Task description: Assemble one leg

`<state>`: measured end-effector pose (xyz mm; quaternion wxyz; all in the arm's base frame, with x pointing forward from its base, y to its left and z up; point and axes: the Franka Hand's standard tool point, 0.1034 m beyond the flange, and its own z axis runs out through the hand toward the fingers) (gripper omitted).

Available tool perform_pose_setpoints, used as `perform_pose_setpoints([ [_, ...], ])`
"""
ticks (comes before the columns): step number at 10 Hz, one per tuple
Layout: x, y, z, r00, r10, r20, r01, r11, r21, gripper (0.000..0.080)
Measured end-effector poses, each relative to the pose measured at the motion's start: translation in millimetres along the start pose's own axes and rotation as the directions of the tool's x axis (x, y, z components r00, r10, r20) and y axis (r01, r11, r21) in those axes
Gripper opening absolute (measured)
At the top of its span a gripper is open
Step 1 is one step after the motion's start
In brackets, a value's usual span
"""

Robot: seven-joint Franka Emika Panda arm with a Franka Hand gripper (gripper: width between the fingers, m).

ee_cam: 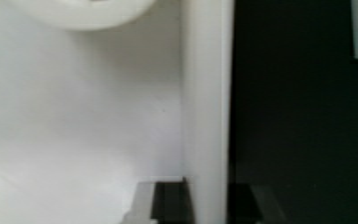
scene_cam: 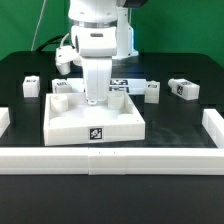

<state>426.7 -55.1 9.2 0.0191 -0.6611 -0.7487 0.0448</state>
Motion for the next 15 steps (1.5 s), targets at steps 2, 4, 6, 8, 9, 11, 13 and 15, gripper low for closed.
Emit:
perform_pose_setpoints([
  [2,0.0,0.1,-0.1,1.000,0.000,0.000,0.000,1.000,-0.001,0.0068],
  [4,4.4,0.7,0.0,1.000,0.029,-0.002,-0.029,1.000,-0.003,0.0068],
  [6,32.4,5.5,-1.1,0.995,0.099,-0.009,-0.099,0.995,-0.009,0.0068],
  [8,62.7,14.0,-2.8,0.990,0.142,-0.016,-0.142,0.990,-0.015,0.0068],
  [9,80.9,21.8,-3.5,0.988,0.151,-0.024,-0.152,0.988,-0.022,0.0068],
  [11,107.8,36.8,-5.9,0.988,0.148,-0.036,-0.149,0.988,-0.038,0.0068],
  [13,125.2,52.8,-11.1,0.992,0.118,-0.037,-0.119,0.992,-0.040,0.0067],
  [15,124.5,67.1,-9.8,0.994,0.100,-0.037,-0.101,0.994,-0.039,0.0067],
])
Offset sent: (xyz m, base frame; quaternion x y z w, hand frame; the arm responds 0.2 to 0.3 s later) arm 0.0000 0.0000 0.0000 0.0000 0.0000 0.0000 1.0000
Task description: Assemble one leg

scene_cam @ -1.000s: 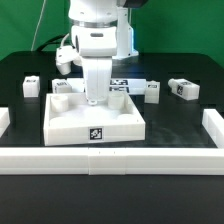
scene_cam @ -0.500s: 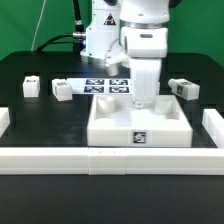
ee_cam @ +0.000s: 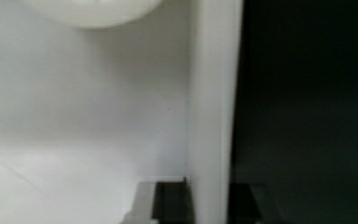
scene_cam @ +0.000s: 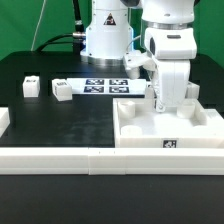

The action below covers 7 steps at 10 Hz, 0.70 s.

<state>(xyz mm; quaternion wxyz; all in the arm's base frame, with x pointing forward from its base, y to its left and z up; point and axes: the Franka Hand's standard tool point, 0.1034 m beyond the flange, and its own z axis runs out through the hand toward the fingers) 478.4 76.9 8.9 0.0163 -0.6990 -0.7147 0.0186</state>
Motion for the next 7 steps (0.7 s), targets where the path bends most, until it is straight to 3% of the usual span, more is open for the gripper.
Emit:
perform_pose_setpoints([
  [1,-0.2,5.3,-0.3,1.000,0.002,0.007,-0.003,1.000,0.013,0.0067],
  [4,2.1,19.9,-2.9,1.000,0.016,0.013,-0.016,1.000,0.012,0.0067],
  [6,1.4,22.1,-3.5,1.000,0.017,0.014,-0.017,1.000,0.013,0.0067],
  [7,1.2,22.1,-3.5,1.000,0.017,0.014,-0.018,1.000,0.013,0.0150],
])
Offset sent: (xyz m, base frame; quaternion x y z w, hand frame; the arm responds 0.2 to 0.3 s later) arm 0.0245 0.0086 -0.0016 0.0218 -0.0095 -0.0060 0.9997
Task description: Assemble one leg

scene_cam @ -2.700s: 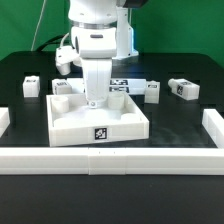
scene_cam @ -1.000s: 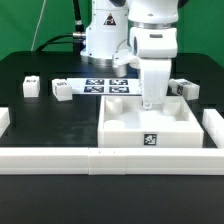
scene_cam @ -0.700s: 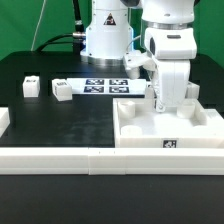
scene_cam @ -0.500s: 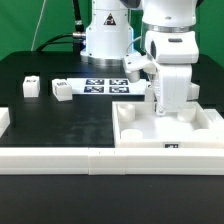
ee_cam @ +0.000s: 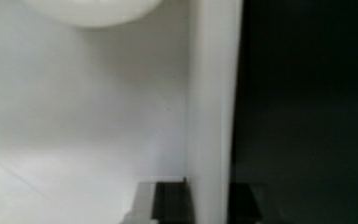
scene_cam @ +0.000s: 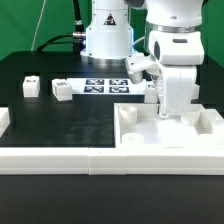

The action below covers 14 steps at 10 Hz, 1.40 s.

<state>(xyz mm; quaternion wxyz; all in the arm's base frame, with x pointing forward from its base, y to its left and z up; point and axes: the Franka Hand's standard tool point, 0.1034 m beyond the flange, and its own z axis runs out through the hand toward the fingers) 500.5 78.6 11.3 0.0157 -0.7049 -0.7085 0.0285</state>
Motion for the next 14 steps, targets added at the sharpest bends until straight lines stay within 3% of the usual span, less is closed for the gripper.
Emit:
perform_pose_setpoints([
  [1,0.0,0.0,0.0,1.000,0.000,0.000,0.000,1.000,0.000,0.0150],
  [3,-0.1,0.0,0.1,1.000,0.000,0.000,0.000,1.000,0.000,0.0437],
  [4,-0.1,0.0,0.1,1.000,0.000,0.000,0.000,1.000,0.000,0.0437],
  [5,-0.1,0.0,0.1,1.000,0.000,0.000,0.000,1.000,0.000,0.0590],
  [6,-0.2,0.0,0.1,1.000,0.000,0.000,0.000,1.000,0.000,0.0637],
  [11,-0.1,0.0,-0.2,1.000,0.001,0.000,-0.001,1.000,0.000,0.0649],
  [12,0.4,-4.3,-8.7,0.999,0.040,0.004,-0.040,0.999,-0.008,0.0649],
  [14,5.3,-26.8,-28.7,0.992,0.124,0.018,-0.124,0.992,-0.020,0.0649],
])
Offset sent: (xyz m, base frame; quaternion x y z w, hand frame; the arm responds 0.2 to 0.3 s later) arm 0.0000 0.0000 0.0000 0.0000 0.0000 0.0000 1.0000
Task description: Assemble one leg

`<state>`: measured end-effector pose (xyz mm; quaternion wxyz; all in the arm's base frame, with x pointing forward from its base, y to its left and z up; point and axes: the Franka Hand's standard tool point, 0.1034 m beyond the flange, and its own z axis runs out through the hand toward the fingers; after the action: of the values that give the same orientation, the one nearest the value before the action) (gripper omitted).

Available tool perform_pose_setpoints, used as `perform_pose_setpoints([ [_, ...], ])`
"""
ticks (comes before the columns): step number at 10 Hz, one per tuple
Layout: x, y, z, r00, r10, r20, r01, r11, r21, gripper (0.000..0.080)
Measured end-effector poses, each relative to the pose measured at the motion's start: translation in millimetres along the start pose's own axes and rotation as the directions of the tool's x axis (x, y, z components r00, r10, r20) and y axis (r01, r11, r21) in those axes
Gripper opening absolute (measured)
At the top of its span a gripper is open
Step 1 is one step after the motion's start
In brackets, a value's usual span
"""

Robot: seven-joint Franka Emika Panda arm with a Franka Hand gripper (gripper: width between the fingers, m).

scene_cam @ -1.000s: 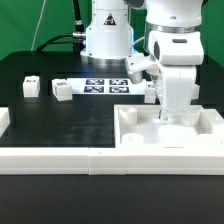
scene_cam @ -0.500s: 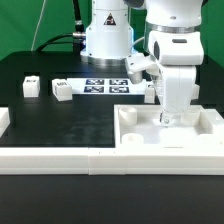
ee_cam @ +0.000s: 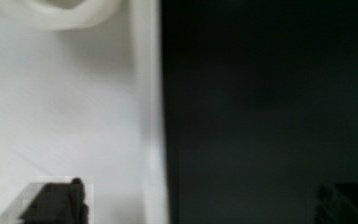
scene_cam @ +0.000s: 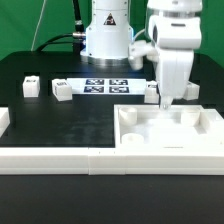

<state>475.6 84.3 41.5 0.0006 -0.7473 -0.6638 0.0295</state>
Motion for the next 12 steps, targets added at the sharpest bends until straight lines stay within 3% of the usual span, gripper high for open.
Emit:
perform_pose_setpoints([
  [2,4.7,-16.5,-7.7,0.999,0.041,0.009,-0.041,0.999,0.001,0.0649],
  [5,4.2,-16.1,-5.4,0.998,0.064,0.010,-0.064,0.998,0.005,0.0649],
  [8,5.2,-17.1,-4.8,0.953,0.301,0.009,-0.301,0.954,0.006,0.0649],
  [10,9.6,-30.1,-0.8,0.827,0.562,0.011,-0.562,0.827,0.015,0.0649],
  [12,19.9,-50.2,7.1,0.643,0.766,-0.005,-0.765,0.643,0.029,0.0649],
])
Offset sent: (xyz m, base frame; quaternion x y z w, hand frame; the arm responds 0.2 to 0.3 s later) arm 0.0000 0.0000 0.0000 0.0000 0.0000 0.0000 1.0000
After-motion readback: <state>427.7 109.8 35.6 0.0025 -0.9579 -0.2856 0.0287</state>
